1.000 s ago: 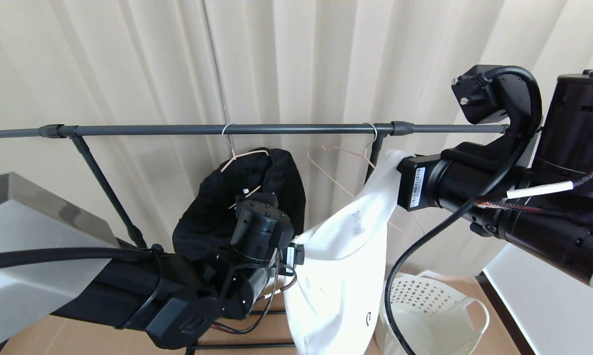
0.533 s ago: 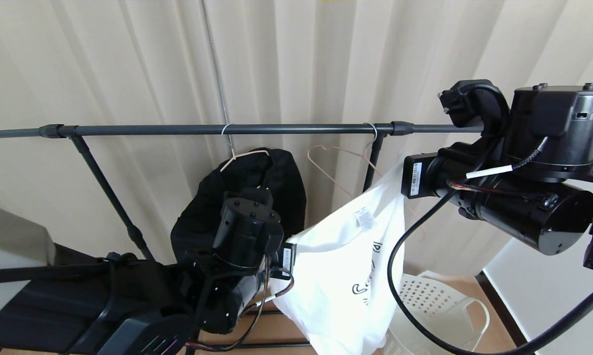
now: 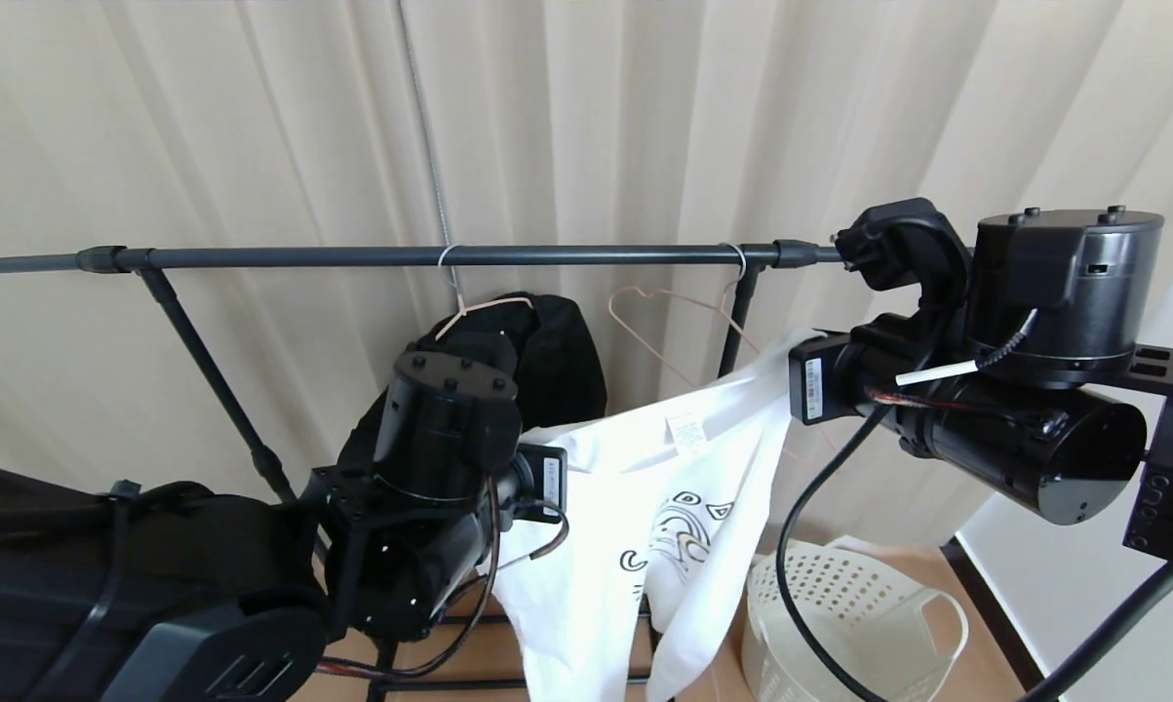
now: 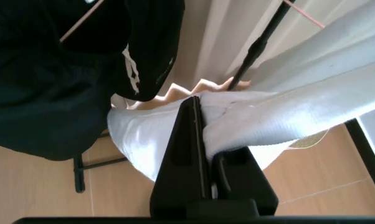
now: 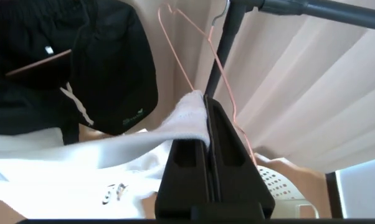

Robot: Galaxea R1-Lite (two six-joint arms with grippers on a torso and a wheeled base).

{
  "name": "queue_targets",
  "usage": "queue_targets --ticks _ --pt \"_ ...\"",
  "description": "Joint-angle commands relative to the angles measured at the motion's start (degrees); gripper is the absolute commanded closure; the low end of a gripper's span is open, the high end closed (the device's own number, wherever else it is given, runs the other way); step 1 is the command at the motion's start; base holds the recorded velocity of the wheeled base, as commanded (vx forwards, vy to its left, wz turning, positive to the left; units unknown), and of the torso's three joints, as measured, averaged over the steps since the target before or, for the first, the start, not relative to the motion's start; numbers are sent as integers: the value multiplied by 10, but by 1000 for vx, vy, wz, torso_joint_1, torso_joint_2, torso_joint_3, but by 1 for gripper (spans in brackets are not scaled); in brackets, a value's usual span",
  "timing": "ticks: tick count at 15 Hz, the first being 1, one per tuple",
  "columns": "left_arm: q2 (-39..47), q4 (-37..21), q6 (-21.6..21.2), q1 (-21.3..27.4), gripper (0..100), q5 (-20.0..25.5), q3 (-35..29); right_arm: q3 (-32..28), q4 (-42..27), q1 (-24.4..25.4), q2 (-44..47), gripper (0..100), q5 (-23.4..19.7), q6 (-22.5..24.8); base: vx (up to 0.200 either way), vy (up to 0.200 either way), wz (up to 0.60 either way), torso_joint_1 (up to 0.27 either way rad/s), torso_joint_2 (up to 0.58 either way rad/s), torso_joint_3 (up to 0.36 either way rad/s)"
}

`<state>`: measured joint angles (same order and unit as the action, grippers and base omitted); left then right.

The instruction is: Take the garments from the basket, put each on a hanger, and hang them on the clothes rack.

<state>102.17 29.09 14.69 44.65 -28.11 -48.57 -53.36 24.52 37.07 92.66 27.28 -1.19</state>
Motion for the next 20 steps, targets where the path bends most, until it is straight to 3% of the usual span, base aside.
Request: queue_targets --ticks 1,6,15,18,20 --pt "-34 0 -9 -2 100 0 -7 19 0 2 -5 100 1 15 0 0 0 0 0 0" --pt "-96 -2 -57 -16 100 3 -9 42 -1 44 -21 100 1 30 0 0 0 0 0 0" --pt "-118 -2 -65 -21 100 4 -14 44 48 68 -40 100 22 34 0 0 0 0 0 0" --pt "-107 0 -88 -43 100 21 -43 57 40 99 -61 100 22 39 0 0 0 0 0 0" --pt "-84 -1 -88 -53 100 59 -81 73 18 157 -83 100 20 44 0 0 0 0 0 0"
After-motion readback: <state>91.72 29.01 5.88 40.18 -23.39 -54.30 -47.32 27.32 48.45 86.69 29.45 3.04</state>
